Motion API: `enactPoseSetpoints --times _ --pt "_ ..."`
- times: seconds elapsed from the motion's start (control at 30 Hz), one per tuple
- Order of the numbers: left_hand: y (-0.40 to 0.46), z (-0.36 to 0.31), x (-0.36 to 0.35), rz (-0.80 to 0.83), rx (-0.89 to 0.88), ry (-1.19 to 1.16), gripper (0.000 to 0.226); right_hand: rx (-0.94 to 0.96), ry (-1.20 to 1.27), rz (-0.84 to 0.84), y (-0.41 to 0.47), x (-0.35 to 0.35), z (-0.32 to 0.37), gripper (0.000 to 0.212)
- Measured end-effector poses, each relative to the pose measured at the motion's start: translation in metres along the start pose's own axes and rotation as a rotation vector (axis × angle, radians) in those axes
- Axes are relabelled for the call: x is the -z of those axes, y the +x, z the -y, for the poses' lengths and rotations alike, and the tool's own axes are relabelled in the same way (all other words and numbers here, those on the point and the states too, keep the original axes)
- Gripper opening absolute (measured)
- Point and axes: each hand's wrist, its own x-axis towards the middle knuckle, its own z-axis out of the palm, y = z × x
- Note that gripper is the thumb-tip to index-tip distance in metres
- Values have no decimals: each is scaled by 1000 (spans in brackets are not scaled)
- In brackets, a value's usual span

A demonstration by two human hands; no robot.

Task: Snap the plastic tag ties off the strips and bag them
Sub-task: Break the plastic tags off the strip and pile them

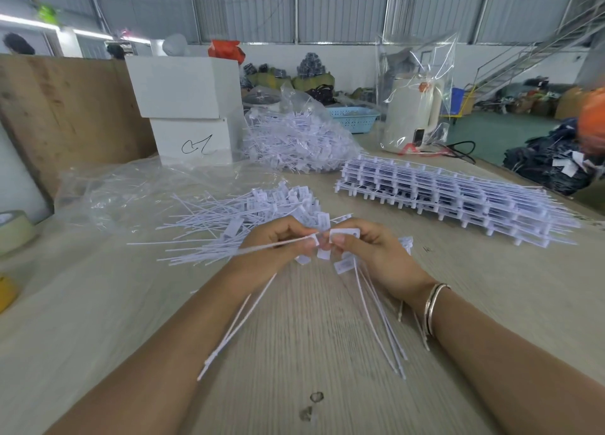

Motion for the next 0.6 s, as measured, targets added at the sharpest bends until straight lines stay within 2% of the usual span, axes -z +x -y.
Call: enactPoseSetpoints --times 0.07,0.17,0.23,0.37,0.5,0.6 --pt "-2 3 0 18 6 87 17 -33 -131 -32 1 1 -1 11" --pt "-4 11 -1 27 -21 339 19 -67 -619 -66 4 2 -9 8" --pt "-3 13 1 8 -65 473 19 -76 -837 -67 5 1 -14 7" --pt "-1 13 4 2 -99 692 23 -120 -988 34 5 1 -17 20" --pt "-1 11 4 -29 -109 709 17 -58 -1156 42 5 6 -15 9" --pt "-2 9 4 -20 -126 708 17 -119 -1201 28 5 15 -11 11"
